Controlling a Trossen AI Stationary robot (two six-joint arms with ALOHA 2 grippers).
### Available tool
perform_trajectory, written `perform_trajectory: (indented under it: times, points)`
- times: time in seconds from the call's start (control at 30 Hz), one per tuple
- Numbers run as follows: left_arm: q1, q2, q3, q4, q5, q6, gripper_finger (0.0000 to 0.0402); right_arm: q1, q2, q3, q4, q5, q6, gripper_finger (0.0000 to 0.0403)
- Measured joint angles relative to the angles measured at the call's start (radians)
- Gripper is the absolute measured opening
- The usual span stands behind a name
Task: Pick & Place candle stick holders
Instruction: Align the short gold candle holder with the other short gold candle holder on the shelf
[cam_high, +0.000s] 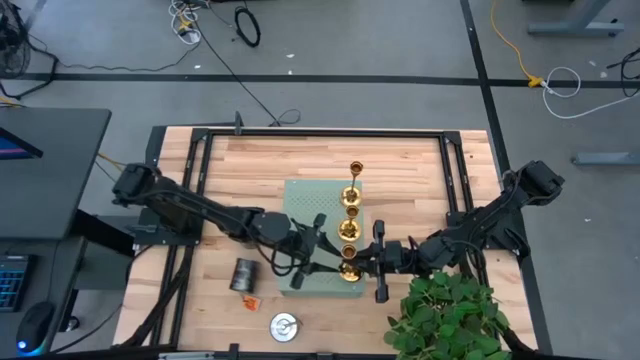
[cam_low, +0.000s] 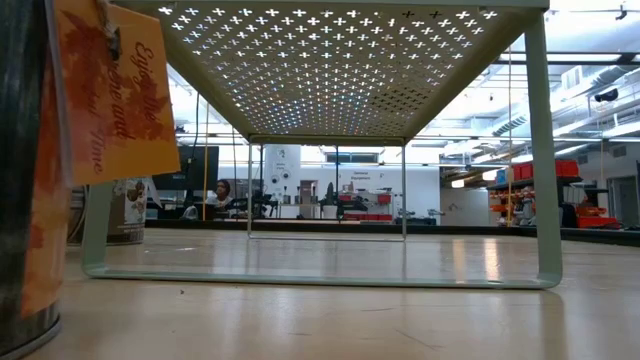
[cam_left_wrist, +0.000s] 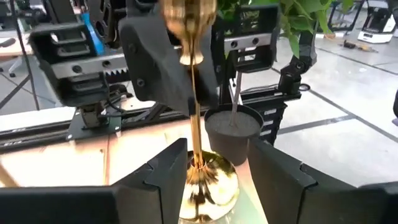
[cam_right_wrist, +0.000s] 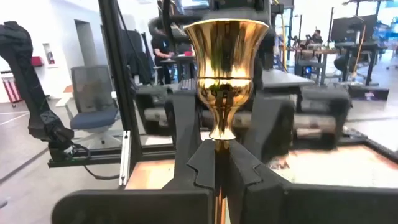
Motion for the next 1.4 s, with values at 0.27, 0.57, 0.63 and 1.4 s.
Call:
perform_trajectory:
  times: [0.27,0.57,0.63,1.4]
  points:
    - [-0.001,-0.123,0.000,-0.207,-0.055,-0.001,0.0177,0.000,0.003,-0.006,-0.054,0.057,0.047,0.0006]
    - [-0.005,-0.187,0.000,-0.301,-0.088,-0.001,0.0177,-0.004,0.004,-0.047,0.019,0.057,0.048,0.0006]
    - [-0.005,-0.190,0.000,-0.310,-0.089,-0.001,0.0177,-0.004,0.004,-0.074,0.075,0.057,0.042,0.0006]
    - [-0.003,-0.190,0.000,-0.368,-0.159,0.016,0.0177,-0.045,0.052,-0.131,0.220,-0.038,0.041,0.0006]
